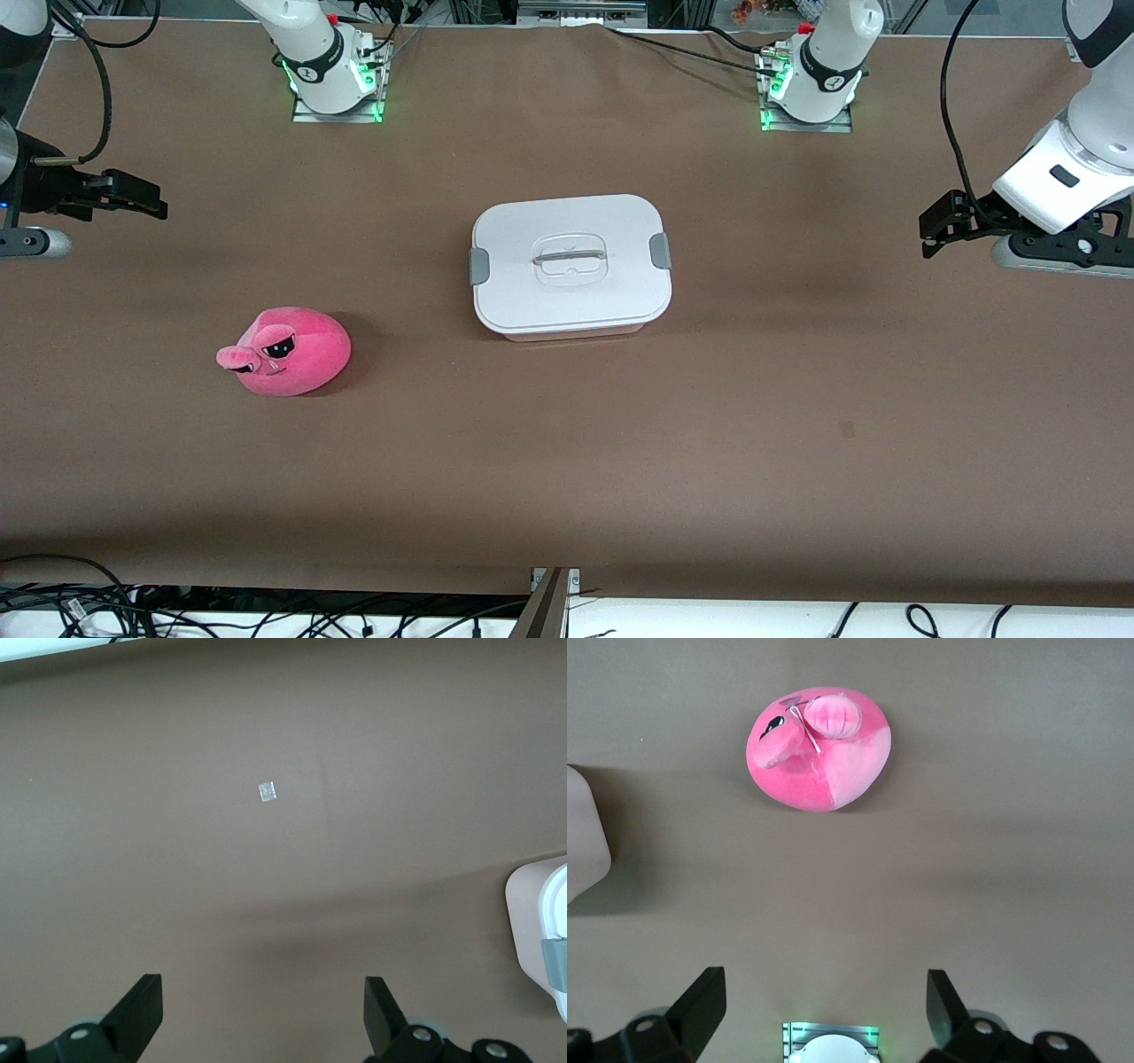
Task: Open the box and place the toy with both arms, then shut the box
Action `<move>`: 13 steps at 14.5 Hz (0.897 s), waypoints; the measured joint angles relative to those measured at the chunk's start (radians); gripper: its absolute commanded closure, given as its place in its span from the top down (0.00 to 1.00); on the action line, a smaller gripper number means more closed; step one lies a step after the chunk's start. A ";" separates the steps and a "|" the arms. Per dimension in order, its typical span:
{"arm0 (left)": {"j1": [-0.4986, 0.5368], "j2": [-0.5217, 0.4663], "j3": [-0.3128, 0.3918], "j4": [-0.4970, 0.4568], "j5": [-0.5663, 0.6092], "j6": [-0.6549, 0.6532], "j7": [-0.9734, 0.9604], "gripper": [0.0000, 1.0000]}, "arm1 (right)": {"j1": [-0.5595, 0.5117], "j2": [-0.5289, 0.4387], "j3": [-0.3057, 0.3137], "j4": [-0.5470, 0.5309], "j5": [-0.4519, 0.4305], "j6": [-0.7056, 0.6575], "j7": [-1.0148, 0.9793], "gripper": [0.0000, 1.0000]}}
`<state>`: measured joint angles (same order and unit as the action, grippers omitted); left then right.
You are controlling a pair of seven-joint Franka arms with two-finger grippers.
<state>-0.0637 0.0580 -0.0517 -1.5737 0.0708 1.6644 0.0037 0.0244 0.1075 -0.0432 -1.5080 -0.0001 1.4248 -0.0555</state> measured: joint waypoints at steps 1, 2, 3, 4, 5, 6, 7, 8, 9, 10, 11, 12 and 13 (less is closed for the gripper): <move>-0.001 0.000 -0.001 0.001 0.000 -0.001 0.000 1.00 | 0.000 0.001 0.000 0.001 0.000 0.000 0.000 1.00; -0.001 0.000 -0.002 0.001 0.000 -0.002 0.000 1.00 | 0.000 0.001 0.000 0.001 0.000 0.000 0.000 1.00; -0.001 0.000 -0.002 0.001 0.000 -0.004 0.000 1.00 | 0.000 0.001 0.000 0.001 0.000 0.000 0.000 1.00; -0.001 0.000 -0.002 0.002 0.000 -0.008 0.000 1.00 | 0.000 0.002 0.000 0.001 0.000 0.000 0.000 1.00; -0.001 0.000 -0.002 0.002 0.000 -0.015 0.000 1.00 | 0.000 0.002 0.000 0.001 0.000 0.000 0.000 1.00; -0.002 0.000 -0.003 0.002 0.000 -0.024 0.001 1.00 | 0.000 0.003 0.000 0.001 0.000 0.000 0.000 1.00; -0.005 0.001 -0.007 0.002 0.000 -0.041 0.002 1.00 | 0.000 0.004 0.000 0.001 0.000 0.000 0.000 1.00; -0.013 0.003 -0.017 0.002 -0.001 -0.070 0.002 1.00 | 0.000 0.005 0.000 0.001 -0.001 0.000 0.000 1.00; -0.026 0.005 -0.029 0.002 -0.001 -0.101 0.002 1.00 | 0.000 0.005 0.000 0.001 -0.001 0.000 0.000 1.00; -0.044 0.008 -0.045 0.002 -0.001 -0.119 0.002 1.00 | 0.001 0.006 0.001 0.001 -0.001 0.000 0.000 1.00; -0.067 0.013 -0.061 0.002 -0.001 -0.128 0.002 1.00 | 0.001 0.006 0.001 0.001 -0.001 0.000 0.000 1.00; -0.093 0.020 -0.076 0.001 -0.002 -0.135 0.002 1.00 | 0.001 0.007 0.001 0.001 -0.001 0.000 0.000 1.00; -0.122 0.029 -0.092 0.001 -0.004 -0.141 0.002 1.00 | 0.001 0.009 0.001 0.001 -0.001 0.000 0.000 1.00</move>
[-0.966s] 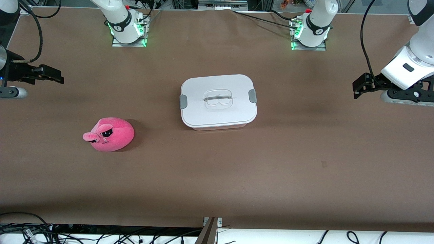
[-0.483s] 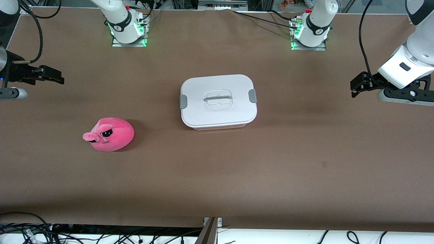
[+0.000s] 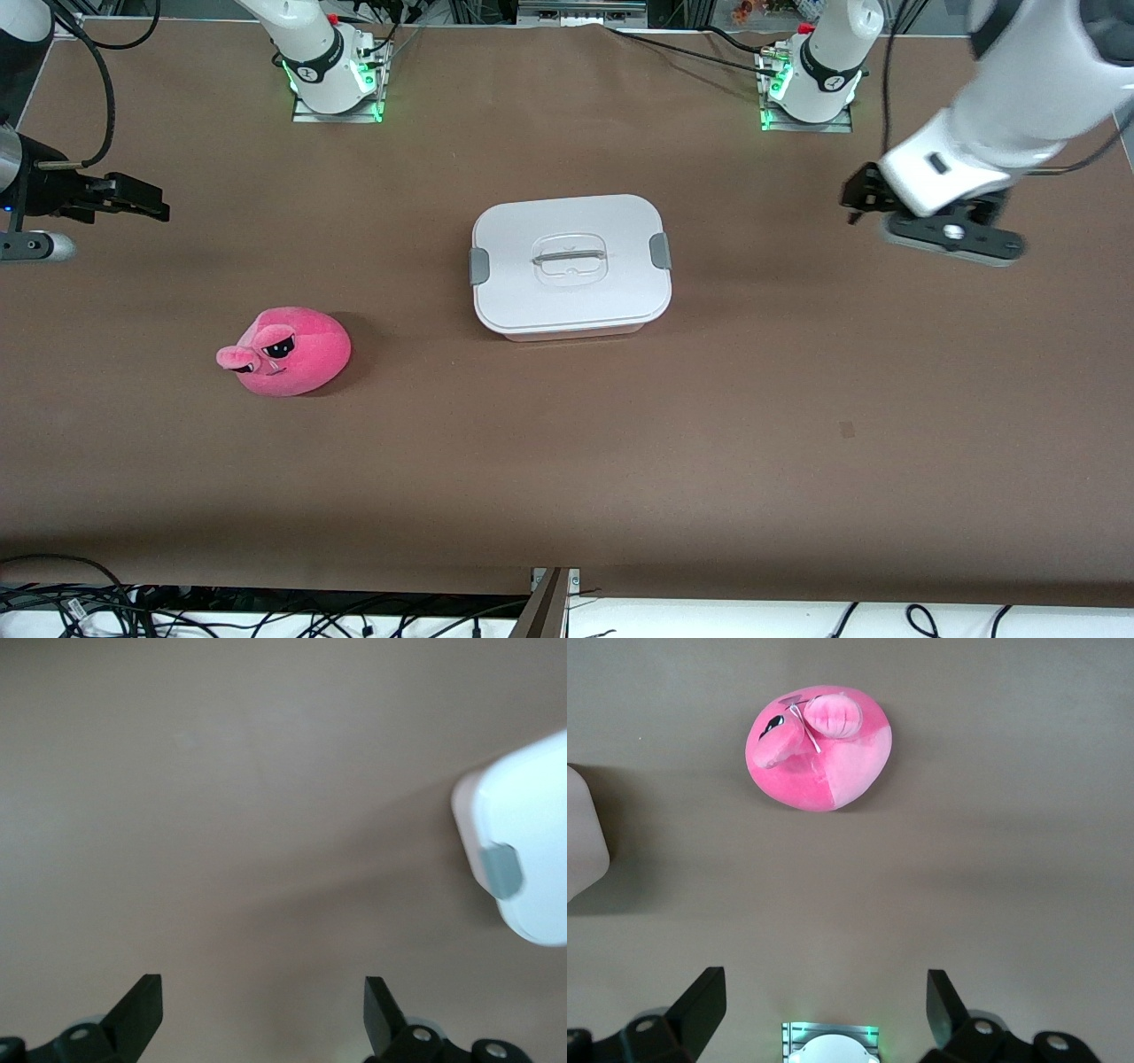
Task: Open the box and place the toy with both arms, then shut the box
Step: 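Reach the left gripper to the lid handle while the right gripper reaches the toy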
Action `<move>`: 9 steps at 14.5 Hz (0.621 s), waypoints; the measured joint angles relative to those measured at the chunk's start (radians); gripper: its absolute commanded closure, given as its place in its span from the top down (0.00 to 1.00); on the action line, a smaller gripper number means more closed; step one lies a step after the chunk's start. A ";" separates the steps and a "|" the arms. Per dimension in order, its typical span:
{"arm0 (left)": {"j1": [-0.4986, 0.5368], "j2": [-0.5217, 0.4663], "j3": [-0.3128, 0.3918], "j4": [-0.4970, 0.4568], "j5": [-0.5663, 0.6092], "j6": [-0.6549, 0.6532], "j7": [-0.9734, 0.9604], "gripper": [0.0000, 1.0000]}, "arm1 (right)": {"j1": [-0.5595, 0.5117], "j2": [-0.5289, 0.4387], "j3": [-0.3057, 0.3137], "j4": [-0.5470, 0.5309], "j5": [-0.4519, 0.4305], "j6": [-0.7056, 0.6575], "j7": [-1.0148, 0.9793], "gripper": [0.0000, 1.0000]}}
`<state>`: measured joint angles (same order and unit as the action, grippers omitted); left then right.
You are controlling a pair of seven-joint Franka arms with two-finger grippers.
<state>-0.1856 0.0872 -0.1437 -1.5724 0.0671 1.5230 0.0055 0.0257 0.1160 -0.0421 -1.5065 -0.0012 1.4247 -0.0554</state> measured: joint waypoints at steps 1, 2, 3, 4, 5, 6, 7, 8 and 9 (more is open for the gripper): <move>-0.032 0.012 -0.016 0.000 -0.001 -0.007 0.004 1.00 | 0.000 0.005 0.001 0.000 0.000 0.000 0.000 1.00; -0.068 0.029 -0.031 -0.001 -0.002 -0.011 0.013 1.00 | 0.001 0.014 0.001 0.000 0.000 0.000 0.000 1.00; -0.105 0.050 -0.042 -0.001 -0.011 -0.013 0.022 1.00 | 0.001 0.025 0.002 0.000 0.000 0.000 0.000 1.00; -0.144 0.077 -0.049 -0.001 -0.031 -0.013 0.025 1.00 | 0.002 0.039 0.003 0.000 0.000 0.000 0.000 1.00; -0.176 0.109 -0.053 -0.001 -0.048 -0.011 0.025 1.00 | 0.003 0.054 0.003 0.000 0.000 0.001 0.000 1.00; -0.198 0.139 -0.056 -0.001 -0.058 0.002 0.029 1.00 | 0.003 0.069 0.003 0.000 0.000 0.005 0.000 1.00; -0.213 0.169 -0.064 0.001 -0.065 0.032 0.047 1.00 | 0.003 0.087 0.003 0.000 0.000 0.013 0.000 1.00; -0.221 0.195 -0.076 0.004 -0.068 0.073 0.084 1.00 | 0.003 0.106 0.003 0.000 0.000 0.024 0.000 1.00; -0.226 0.217 -0.093 0.007 -0.068 0.122 0.143 1.00 | 0.002 0.125 0.003 0.000 0.000 0.042 -0.001 1.00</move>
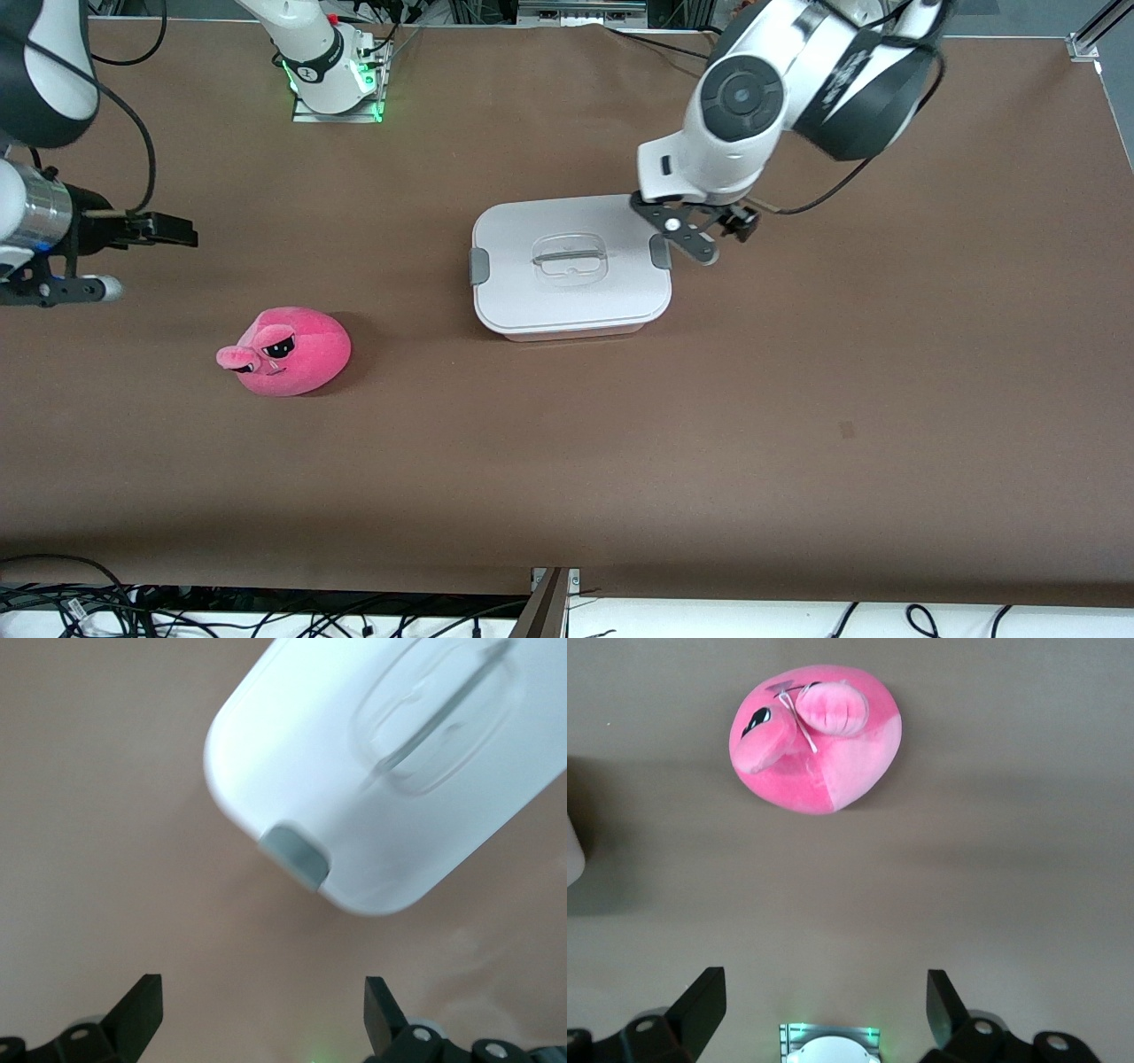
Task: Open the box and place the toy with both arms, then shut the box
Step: 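Reach the left gripper to the lid handle while the right gripper reaches the toy, then grasp the lid handle with the left gripper while the right gripper grasps the toy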
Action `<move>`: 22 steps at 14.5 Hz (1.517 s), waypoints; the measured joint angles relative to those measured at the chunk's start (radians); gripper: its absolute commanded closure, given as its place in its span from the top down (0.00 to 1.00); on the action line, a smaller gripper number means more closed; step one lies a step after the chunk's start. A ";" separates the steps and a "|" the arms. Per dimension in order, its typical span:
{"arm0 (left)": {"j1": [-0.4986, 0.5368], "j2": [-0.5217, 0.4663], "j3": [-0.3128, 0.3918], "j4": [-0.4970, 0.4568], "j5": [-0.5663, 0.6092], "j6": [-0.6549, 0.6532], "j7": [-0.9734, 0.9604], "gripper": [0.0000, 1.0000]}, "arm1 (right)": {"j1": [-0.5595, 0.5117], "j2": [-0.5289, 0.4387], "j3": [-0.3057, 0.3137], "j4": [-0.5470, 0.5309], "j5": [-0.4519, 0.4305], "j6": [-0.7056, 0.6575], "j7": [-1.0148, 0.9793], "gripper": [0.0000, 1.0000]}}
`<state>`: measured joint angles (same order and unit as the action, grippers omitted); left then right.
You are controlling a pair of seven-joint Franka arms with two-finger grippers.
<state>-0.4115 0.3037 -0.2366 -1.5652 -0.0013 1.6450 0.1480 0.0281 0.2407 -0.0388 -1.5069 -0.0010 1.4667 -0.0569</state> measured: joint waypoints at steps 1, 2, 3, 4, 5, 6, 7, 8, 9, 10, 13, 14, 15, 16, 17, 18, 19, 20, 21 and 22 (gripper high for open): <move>-0.008 0.021 -0.017 0.003 0.000 0.056 0.067 1.00 | 0.000 0.023 0.000 0.000 0.000 0.025 -0.011 1.00; -0.018 0.038 -0.026 0.006 0.000 0.107 0.123 1.00 | 0.000 0.048 0.000 -0.001 0.000 0.048 -0.048 1.00; -0.027 0.051 -0.031 0.007 -0.001 0.150 0.169 1.00 | 0.000 0.075 0.000 -0.003 0.000 0.067 -0.096 1.00; -0.033 0.064 -0.032 0.008 -0.008 0.188 0.207 1.00 | 0.000 0.104 0.000 -0.008 0.000 0.090 -0.139 1.00; -0.036 0.078 -0.032 0.009 -0.021 0.232 0.240 1.00 | 0.000 0.131 0.000 -0.017 0.000 0.119 -0.170 1.00; -0.041 0.098 -0.032 0.009 -0.029 0.280 0.270 1.00 | 0.000 0.151 0.001 -0.036 0.000 0.157 -0.189 1.00; -0.052 0.124 -0.033 0.009 -0.036 0.326 0.293 1.00 | 0.000 0.164 0.003 -0.063 0.000 0.200 -0.200 1.00; -0.066 0.152 -0.033 0.009 -0.040 0.361 0.304 1.00 | 0.001 0.171 0.006 -0.093 0.000 0.246 -0.217 1.00; -0.078 0.180 -0.034 0.009 -0.046 0.378 0.308 1.00 | 0.001 0.172 0.009 -0.123 0.000 0.289 -0.248 1.00; -0.086 0.202 -0.036 0.010 -0.060 0.387 0.310 1.00 | 0.001 0.172 0.010 -0.150 0.000 0.329 -0.281 1.00; -0.097 0.224 -0.047 0.014 -0.077 0.395 0.318 1.00 | 0.001 0.172 0.018 -0.207 0.000 0.429 -0.321 1.00; -0.100 0.224 -0.050 0.015 -0.077 0.395 0.331 1.00 | 0.001 0.173 0.027 -0.217 0.001 0.452 -0.322 1.00; -0.102 0.227 -0.052 0.015 -0.077 0.395 0.359 1.00 | 0.002 0.173 0.036 -0.228 0.002 0.481 -0.322 1.00; -0.102 0.231 -0.052 0.015 -0.080 0.397 0.396 1.00 | 0.003 0.174 0.048 -0.239 0.003 0.517 -0.322 1.00; -0.101 0.235 -0.051 0.015 -0.091 0.405 0.426 0.89 | 0.004 0.179 0.058 -0.248 0.004 0.550 -0.322 1.00; -0.098 0.240 -0.049 0.015 -0.111 0.414 0.452 0.69 | 0.005 0.188 0.066 -0.253 0.004 0.583 -0.322 0.99; -0.096 0.245 -0.048 0.015 -0.130 0.419 0.476 0.51 | 0.005 0.199 0.069 -0.255 0.004 0.613 -0.322 0.98; -0.095 0.251 -0.048 0.015 -0.139 0.420 0.491 0.34 | 0.005 0.210 0.070 -0.256 0.004 0.642 -0.323 0.93; -0.097 0.259 -0.048 0.015 -0.139 0.421 0.497 0.11 | 0.005 0.219 0.072 -0.256 0.004 0.668 -0.323 0.85; -0.098 0.267 -0.049 0.016 -0.139 0.425 0.505 0.00 | 0.005 0.226 0.073 -0.256 0.004 0.683 -0.323 0.76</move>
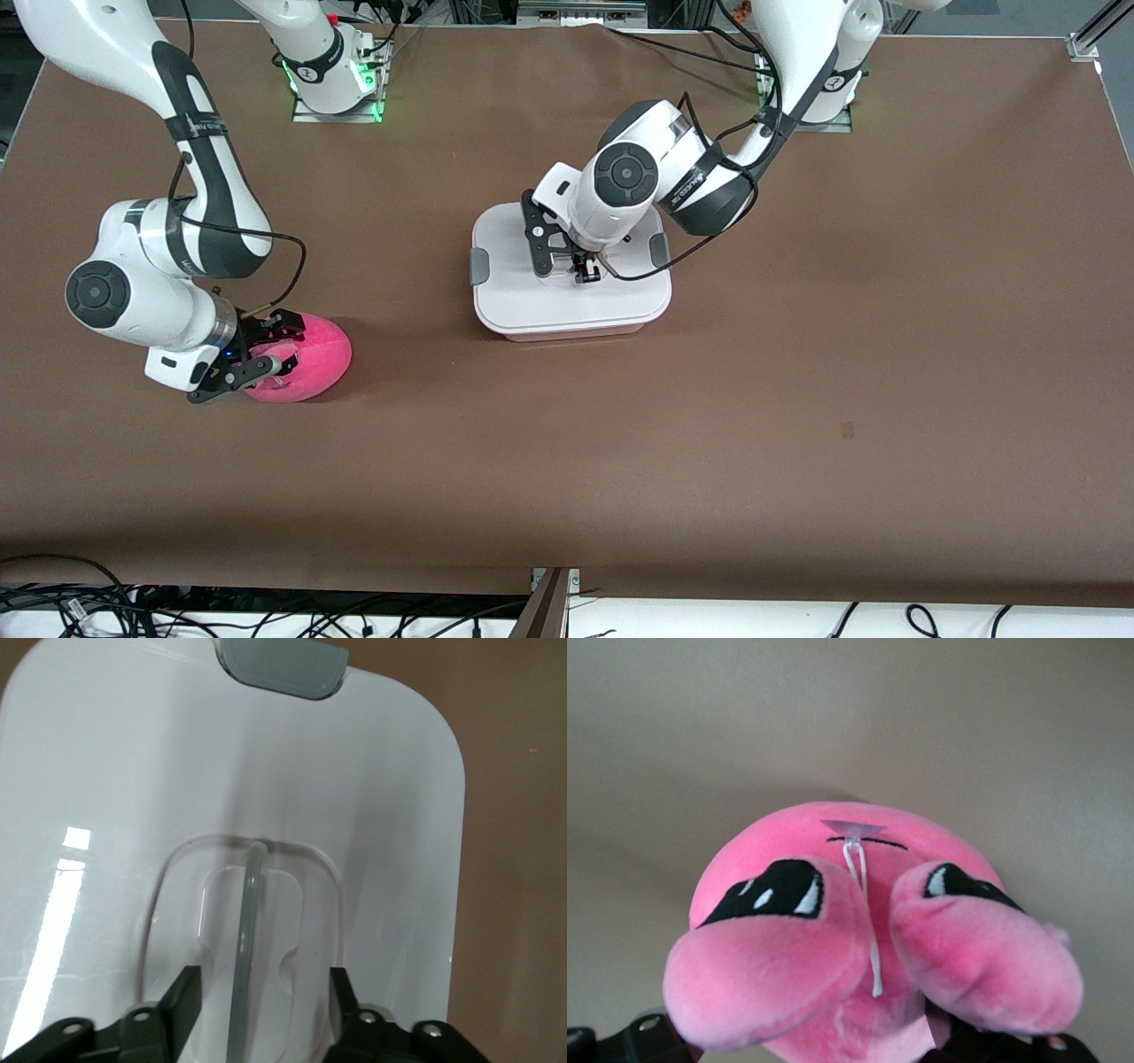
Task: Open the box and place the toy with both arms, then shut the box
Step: 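Grasp the lid handle with the left gripper while the right gripper grasps the toy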
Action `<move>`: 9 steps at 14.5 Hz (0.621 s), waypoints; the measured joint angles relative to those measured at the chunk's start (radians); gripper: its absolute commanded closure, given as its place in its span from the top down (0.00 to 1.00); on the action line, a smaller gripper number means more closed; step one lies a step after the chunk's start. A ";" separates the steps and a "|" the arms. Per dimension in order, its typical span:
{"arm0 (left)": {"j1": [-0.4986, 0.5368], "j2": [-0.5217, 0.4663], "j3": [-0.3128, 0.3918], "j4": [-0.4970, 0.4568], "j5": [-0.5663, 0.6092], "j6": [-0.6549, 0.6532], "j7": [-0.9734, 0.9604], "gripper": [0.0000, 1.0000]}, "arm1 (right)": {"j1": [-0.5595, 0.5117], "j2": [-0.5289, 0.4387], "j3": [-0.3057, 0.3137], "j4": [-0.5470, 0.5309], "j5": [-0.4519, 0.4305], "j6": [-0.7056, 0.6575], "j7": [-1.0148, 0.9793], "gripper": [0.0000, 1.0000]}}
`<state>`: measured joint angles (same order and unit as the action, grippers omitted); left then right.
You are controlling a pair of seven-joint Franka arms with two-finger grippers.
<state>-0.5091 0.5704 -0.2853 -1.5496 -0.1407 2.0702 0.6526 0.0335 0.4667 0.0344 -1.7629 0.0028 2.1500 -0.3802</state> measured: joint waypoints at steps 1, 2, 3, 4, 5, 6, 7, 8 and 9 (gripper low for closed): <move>0.000 0.003 0.000 0.002 0.000 0.006 0.009 0.00 | 0.000 0.002 0.000 0.000 0.000 0.009 -0.001 0.57; 0.001 0.003 0.000 0.005 0.000 0.007 0.025 0.00 | 0.000 0.003 0.000 0.000 0.000 0.018 -0.005 0.34; 0.001 0.003 0.000 0.008 0.000 0.007 0.034 0.00 | 0.000 0.003 0.000 0.000 0.000 0.026 -0.013 0.15; 0.002 0.003 0.000 0.011 0.000 0.007 0.040 0.00 | 0.000 0.003 0.000 0.001 0.000 0.032 -0.020 0.01; 0.003 0.003 0.000 0.015 0.000 0.007 0.045 0.00 | 0.000 0.003 0.000 0.001 0.000 0.035 -0.023 0.00; 0.005 0.002 -0.003 0.016 0.000 0.006 0.050 0.00 | 0.000 0.003 0.000 0.002 0.000 0.037 -0.025 0.00; 0.005 0.001 -0.005 0.018 0.000 0.006 0.052 0.00 | 0.000 0.003 0.001 0.004 0.000 0.038 -0.026 0.00; 0.005 -0.001 -0.006 0.018 0.000 0.005 0.054 0.00 | 0.000 0.002 0.002 0.007 0.000 0.038 -0.026 0.00; 0.005 -0.003 -0.006 0.019 0.000 0.005 0.055 0.00 | 0.000 0.002 0.003 0.010 0.000 0.038 -0.027 0.00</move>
<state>-0.5038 0.5678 -0.2913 -1.5307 -0.1408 2.0751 0.7076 0.0331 0.4691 0.0378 -1.7525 0.0028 2.1884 -0.4069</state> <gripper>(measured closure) 0.930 0.890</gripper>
